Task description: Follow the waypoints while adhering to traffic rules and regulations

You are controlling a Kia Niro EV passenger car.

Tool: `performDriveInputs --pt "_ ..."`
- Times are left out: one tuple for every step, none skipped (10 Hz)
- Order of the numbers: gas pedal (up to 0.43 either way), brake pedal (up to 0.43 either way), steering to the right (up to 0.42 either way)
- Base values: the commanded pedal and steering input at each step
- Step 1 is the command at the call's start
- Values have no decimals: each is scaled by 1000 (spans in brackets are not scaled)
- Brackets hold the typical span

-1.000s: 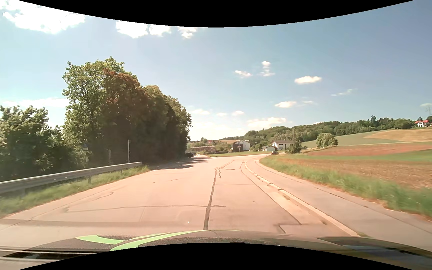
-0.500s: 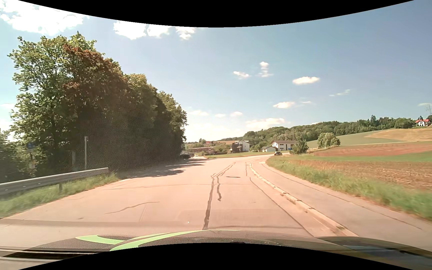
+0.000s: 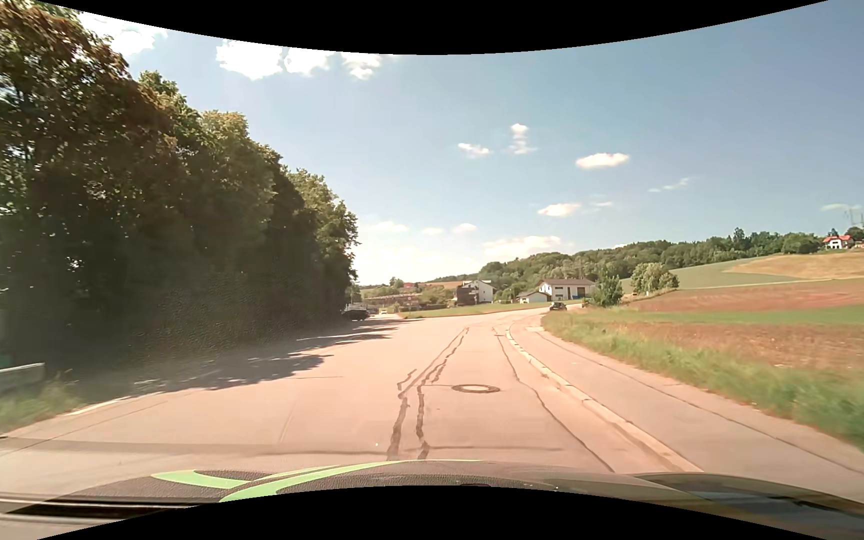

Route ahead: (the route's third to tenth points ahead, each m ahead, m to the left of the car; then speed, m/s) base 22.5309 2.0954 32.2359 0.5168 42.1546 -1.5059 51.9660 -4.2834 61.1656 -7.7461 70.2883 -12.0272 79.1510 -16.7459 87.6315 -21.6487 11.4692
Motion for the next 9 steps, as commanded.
performDriveInputs --pt "98 0 19" --pt "98 0 23" --pt "98 0 29" --pt "98 0 30" --pt "98 0 30" --pt "110 0 29" --pt "110 0 29" --pt "110 0 25" --pt "110 0 23"
